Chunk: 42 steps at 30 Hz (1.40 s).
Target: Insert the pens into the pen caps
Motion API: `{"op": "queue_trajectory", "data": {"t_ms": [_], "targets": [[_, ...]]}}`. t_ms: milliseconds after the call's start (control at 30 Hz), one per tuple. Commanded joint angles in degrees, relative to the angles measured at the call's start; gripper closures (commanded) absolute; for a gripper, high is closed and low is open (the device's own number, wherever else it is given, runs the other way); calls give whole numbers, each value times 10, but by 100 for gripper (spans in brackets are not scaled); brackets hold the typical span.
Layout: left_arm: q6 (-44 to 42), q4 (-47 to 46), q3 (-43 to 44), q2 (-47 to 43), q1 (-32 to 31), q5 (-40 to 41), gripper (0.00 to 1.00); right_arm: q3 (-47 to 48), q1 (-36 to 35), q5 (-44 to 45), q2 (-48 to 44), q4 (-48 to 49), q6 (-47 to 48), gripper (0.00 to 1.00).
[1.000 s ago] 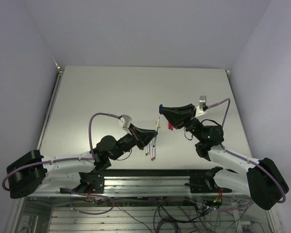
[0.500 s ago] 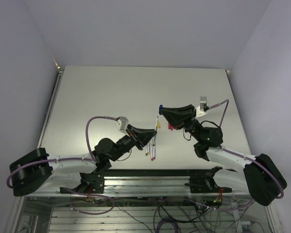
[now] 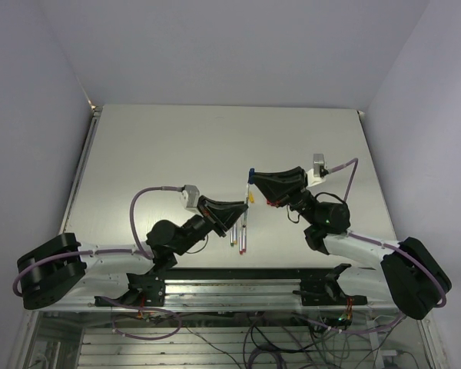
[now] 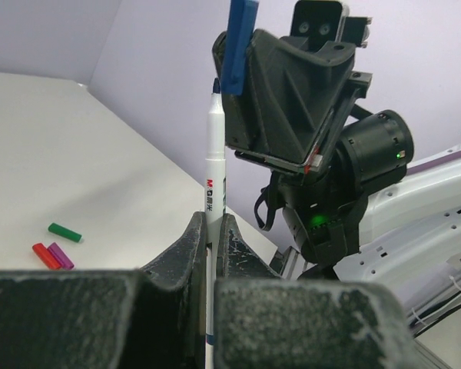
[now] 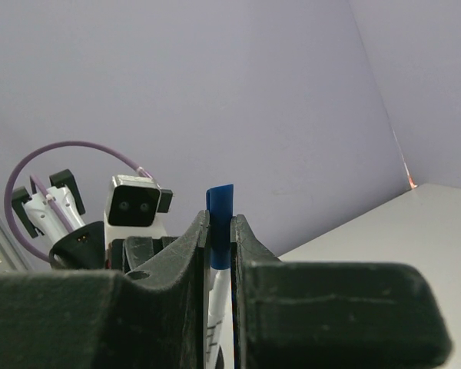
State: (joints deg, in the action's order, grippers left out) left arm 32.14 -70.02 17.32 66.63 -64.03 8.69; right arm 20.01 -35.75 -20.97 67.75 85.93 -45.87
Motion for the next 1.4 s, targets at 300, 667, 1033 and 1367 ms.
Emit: {"op": "queue_trajectory", "data": {"t_ms": [300,667,1033,1367], "targets": [[-9,-11,-2,-18,-5,-36,93,28,-7,10,21,64,8,100],[-12,2,-7,-35,-6,-22,93,37,-12,4,9,48,8,100],[-16,11,0,-42,-6,-15,93,24,-18,7,7,52,1,100],[-14,2,-2,-34,-6,-13,93,24,-24,8,15,57,-1,100]]}}
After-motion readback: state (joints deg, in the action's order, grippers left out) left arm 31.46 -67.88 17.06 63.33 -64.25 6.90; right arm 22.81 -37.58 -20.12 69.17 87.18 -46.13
